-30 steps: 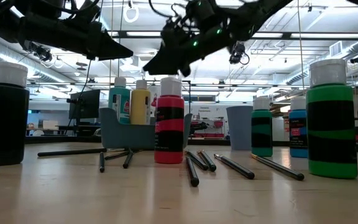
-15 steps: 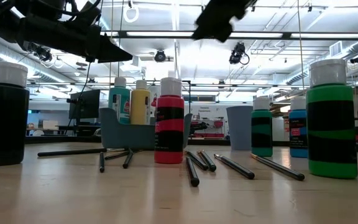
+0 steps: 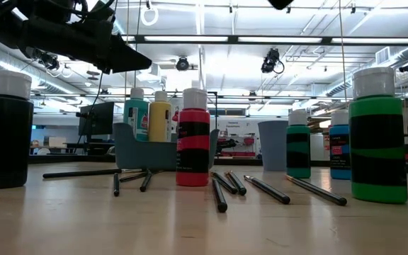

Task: Pick & Place Paint Supplies
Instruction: Put the large blue paint bottle into the blue bin

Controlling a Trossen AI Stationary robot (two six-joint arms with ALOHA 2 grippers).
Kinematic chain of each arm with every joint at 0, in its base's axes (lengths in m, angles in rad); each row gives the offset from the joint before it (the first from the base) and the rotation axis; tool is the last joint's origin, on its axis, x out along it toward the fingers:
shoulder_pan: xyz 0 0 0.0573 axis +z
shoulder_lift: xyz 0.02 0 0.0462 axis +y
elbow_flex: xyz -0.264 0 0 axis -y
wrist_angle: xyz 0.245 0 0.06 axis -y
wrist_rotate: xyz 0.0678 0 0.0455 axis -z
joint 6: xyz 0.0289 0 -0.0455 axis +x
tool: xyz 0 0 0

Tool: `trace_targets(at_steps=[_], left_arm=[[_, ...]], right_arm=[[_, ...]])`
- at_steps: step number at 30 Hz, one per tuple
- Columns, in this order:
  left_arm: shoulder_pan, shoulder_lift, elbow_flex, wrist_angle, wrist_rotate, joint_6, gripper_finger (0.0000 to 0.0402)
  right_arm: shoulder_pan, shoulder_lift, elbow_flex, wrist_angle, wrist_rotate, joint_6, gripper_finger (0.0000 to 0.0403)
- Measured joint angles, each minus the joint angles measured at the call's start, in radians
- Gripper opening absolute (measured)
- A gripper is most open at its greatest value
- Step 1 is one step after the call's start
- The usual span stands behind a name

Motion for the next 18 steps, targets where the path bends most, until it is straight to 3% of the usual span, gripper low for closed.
trace_targets(at_steps=[5, 11, 18], left_arm=[[0.0, 0.0, 0.0, 0.011, 0.053, -0.069, 0.0163], [0.0, 0.0, 0.0, 0.022, 0.103, -0.119, 0.0163], [0.0, 0.0, 0.0, 0.032, 0.111, -0.191, 0.0163]], right_arm=[[0.05, -0.131, -0.191, 0.174, 0.0, 0.033, 0.0181], [0.111, -0.317, -0.504, 0.522, -0.001, 0.03, 0.0181], [0.15, -0.397, -0.777, 0.794, -0.002, 0.063, 0.0181]])
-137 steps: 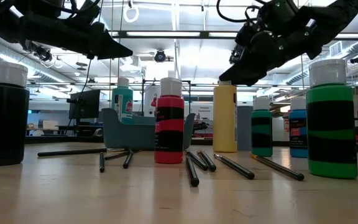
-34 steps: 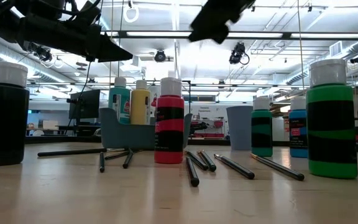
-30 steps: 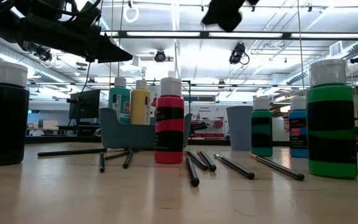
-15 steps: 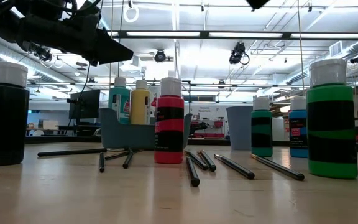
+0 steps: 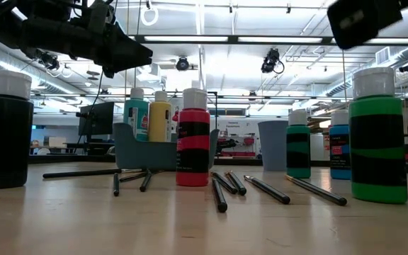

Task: Pick & Place Paint Supplies
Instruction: Put the large blue paint bottle into the blue bin

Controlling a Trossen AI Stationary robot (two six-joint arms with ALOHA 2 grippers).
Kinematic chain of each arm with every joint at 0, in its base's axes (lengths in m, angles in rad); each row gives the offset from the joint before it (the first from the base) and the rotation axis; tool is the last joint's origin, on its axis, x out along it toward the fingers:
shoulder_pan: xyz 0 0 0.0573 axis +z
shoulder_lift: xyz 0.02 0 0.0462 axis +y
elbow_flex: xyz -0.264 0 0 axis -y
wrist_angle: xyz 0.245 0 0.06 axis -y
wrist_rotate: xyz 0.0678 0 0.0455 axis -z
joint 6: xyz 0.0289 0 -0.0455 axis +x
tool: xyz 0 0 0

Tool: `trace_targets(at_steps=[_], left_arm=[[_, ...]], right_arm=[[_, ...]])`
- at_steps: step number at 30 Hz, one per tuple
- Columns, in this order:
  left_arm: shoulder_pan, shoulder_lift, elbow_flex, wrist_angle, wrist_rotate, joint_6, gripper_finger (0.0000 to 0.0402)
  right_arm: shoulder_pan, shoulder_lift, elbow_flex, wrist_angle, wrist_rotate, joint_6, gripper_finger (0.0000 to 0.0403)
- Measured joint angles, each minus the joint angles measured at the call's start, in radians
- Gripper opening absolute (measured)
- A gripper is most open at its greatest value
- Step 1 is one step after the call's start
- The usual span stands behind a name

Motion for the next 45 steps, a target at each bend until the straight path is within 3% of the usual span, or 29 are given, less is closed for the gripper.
trace_targets(at_steps=[5, 13, 25, 34, 39, 45], left_arm=[[0.0, 0.0, 0.0, 0.031, 0.0, -0.033, 0.0163], [-0.001, 0.0, 0.0, 0.041, 0.0, -0.04, 0.0163], [-0.001, 0.0, 0.0, 0.042, -0.001, -0.057, 0.0163], [-0.001, 0.0, 0.0, 0.043, -0.005, -0.056, 0.0163], [-0.001, 0.0, 0.0, 0.044, -0.005, -0.056, 0.0163], [-0.001, 0.0, 0.0, 0.044, -0.005, -0.056, 0.0163]], right_arm=[[0.013, -0.005, -0.104, 0.17, -0.003, 0.005, 0.0181], [0.017, -0.002, -0.141, 0.215, -0.072, -0.006, 0.0181], [0.017, 0.112, -0.139, 0.267, -0.021, -0.056, 0.0179], [0.013, 0.15, -0.143, 0.383, -0.026, -0.048, 0.0109], [-0.003, 0.087, -0.143, 0.468, -0.028, -0.068, 0.0109], [-0.023, -0.085, -0.13, 0.481, -0.016, -0.17, 0.0109]])
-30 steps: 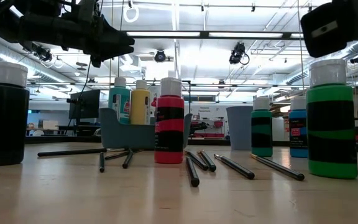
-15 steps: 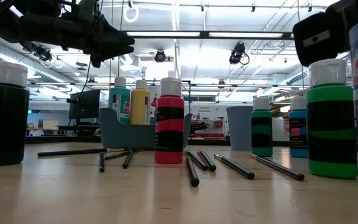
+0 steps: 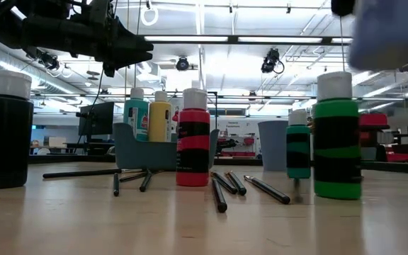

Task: Pick & Place Paint Supplies
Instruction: Put the large blue paint bottle into the blue bin

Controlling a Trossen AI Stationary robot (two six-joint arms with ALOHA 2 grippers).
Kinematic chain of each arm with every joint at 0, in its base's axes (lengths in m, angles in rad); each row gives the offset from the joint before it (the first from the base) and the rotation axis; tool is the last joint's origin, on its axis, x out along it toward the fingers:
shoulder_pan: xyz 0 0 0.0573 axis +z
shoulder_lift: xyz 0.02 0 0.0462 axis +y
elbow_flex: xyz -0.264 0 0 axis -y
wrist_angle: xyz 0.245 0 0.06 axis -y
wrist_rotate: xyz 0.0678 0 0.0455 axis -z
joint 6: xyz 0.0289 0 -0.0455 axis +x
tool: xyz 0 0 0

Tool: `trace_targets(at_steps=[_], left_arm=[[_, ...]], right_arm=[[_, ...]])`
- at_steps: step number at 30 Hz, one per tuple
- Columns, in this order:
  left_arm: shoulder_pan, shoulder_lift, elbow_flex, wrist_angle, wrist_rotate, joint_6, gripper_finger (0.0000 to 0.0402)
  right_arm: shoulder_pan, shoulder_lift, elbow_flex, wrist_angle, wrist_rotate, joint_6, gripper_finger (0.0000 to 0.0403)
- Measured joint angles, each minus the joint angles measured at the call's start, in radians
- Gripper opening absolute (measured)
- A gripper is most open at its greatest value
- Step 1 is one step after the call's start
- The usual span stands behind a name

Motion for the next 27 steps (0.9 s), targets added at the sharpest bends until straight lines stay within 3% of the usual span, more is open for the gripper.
trace_targets(at_steps=[3, 8, 11, 19, 27], left_arm=[[0.0, 0.0, 0.0, 0.0, 0.0, 0.0, 0.0163], [0.0, 0.0, 0.0, 0.006, 0.0, 0.0, 0.0163], [0.0, 0.0, 0.0, 0.009, -0.001, 0.0, 0.0163], [0.0, 0.0, 0.0, 0.024, -0.004, 0.0, 0.0163], [0.0, 0.0, 0.0, 0.024, -0.003, 0.017, 0.0163]], right_arm=[[-0.007, -0.073, 0.031, 0.009, 0.082, -0.14, 0.0109], [-0.067, -0.076, 0.103, 0.171, 0.448, -0.377, 0.011], [-0.15, -0.029, 0.145, 0.219, 0.543, -0.407, 0.0114], [-0.392, 0.235, 0.258, 0.222, 0.469, -0.172, 0.0113], [-0.524, 0.539, 0.433, 0.195, 0.47, -0.038, 0.0114]])
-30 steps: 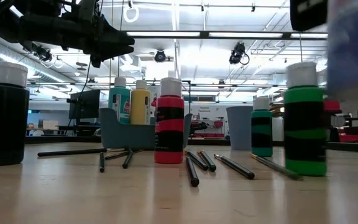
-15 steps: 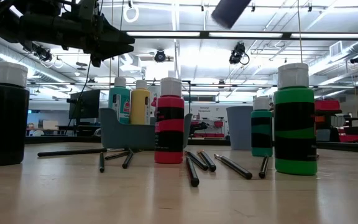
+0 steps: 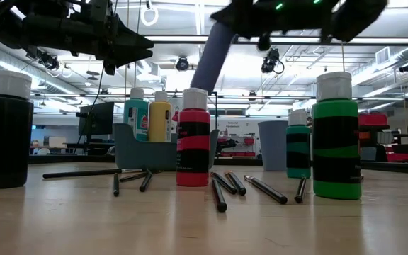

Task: Pick & Place Paint Supplies
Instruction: Put the large blue paint bottle into the blue bin

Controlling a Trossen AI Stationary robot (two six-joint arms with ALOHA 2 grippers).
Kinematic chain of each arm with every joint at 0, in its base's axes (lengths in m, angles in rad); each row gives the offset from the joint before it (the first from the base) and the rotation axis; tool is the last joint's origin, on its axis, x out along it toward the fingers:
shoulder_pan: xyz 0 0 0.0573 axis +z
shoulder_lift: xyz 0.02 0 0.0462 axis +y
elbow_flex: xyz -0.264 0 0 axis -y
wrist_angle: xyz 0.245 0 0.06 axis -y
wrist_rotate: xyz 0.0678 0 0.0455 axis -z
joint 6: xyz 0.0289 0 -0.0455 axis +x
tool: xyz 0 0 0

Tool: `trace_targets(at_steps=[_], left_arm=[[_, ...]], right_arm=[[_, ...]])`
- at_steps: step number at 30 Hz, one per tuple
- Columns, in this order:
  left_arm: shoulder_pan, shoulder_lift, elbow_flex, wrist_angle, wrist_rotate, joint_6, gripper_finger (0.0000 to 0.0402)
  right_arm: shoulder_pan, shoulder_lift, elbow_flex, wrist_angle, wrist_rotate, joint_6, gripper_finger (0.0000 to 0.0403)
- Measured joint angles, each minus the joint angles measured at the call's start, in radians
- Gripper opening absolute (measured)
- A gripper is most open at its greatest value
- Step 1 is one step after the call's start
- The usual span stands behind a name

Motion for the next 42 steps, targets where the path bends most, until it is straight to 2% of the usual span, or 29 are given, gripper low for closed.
trace_targets(at_steps=[7, 13, 24, 36, 42], left_arm=[[0.0, 0.0, 0.0, 0.0, -0.001, 0.0, 0.0163], [0.0, 0.0, 0.0, -0.001, 0.006, 0.011, 0.0163], [0.0, 0.0, 0.0, -0.002, 0.007, 0.016, 0.0163], [0.0, 0.0, 0.0, -0.002, 0.007, 0.036, 0.0163], [0.0, 0.0, 0.0, -0.002, 0.007, 0.033, 0.0163]], right_arm=[[-0.055, 0.202, 0.128, -0.018, -0.005, 0.073, 0.0115], [-0.096, 0.305, 0.217, -0.159, -0.002, 0.114, 0.0115], [-0.158, 0.379, 0.236, -0.211, -0.014, 0.233, 0.0115], [-0.189, 0.418, 0.237, -0.183, -0.157, 0.235, 0.0115], [-0.191, 0.418, 0.237, -0.191, -0.174, 0.188, 0.0127]])
